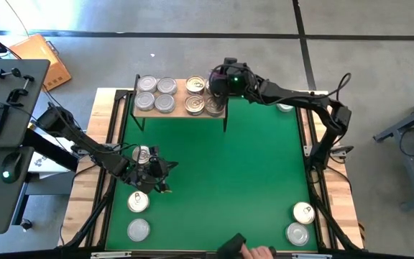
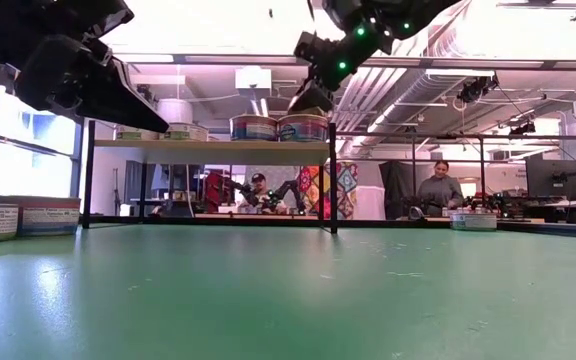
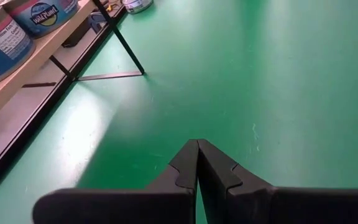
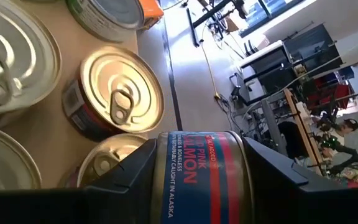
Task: Stack canned seafood by type on shelf
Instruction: Stack the blue-pink tuna can on top of the other blue-pink tuna can on the shelf
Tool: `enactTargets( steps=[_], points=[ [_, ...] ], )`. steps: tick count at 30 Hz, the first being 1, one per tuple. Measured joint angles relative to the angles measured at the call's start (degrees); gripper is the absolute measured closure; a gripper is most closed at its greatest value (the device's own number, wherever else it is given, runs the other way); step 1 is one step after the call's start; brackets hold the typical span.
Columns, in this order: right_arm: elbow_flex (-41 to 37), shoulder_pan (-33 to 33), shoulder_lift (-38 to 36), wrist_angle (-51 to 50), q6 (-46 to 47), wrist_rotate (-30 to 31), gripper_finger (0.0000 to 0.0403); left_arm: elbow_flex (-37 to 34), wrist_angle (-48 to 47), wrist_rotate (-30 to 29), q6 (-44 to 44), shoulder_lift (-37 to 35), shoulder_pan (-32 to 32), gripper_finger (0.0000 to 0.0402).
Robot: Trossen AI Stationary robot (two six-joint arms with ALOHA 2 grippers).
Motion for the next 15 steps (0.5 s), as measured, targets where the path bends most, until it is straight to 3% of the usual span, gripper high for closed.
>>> enactTargets(
  steps=[7,15],
  points=[
    [0.00,-0.23,0.87,1.24,2.10,0.14,0.0188,0.00,0.15,-0.01,0.00,0.00,0.00,0.0401],
    [0.00,-0.22,0.83,1.31,5.16,-0.03,0.0177,0.02,0.15,0.00,0.00,0.00,0.00,0.0402]
  ],
)
